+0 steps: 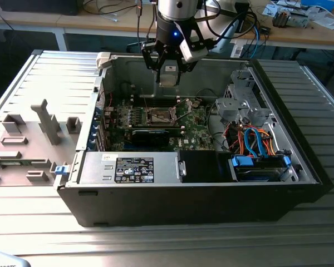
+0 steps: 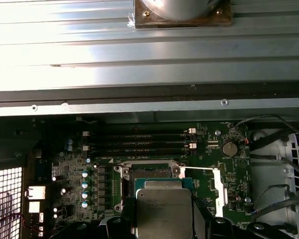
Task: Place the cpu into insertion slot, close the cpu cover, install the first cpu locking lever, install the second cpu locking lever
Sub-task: 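Place the cpu into insertion slot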
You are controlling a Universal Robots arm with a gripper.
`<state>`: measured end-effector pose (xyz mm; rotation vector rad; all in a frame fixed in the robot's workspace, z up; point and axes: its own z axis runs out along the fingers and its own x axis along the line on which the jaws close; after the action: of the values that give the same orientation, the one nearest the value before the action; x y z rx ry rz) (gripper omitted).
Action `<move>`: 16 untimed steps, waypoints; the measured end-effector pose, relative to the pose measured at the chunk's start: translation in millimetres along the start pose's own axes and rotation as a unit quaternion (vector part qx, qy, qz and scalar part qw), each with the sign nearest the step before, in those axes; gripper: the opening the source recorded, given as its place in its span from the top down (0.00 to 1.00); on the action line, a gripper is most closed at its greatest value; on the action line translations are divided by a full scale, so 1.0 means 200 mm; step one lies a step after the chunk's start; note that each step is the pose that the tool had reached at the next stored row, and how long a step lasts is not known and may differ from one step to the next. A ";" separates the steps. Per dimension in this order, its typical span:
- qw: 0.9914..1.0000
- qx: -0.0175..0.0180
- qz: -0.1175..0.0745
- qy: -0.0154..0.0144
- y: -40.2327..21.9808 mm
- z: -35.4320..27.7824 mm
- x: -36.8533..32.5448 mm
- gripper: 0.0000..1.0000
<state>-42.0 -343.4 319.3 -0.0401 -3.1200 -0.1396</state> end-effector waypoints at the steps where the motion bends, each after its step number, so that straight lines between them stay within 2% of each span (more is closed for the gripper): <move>1: 1.000 0.000 0.000 0.000 0.000 0.001 0.000 0.46; 13: 1.000 0.000 0.000 0.000 -0.002 0.012 0.000 0.46; 16: 1.000 0.000 0.000 0.000 -0.003 0.026 -0.001 0.46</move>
<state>-42.0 -343.5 314.0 -0.0400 -3.1200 -0.1395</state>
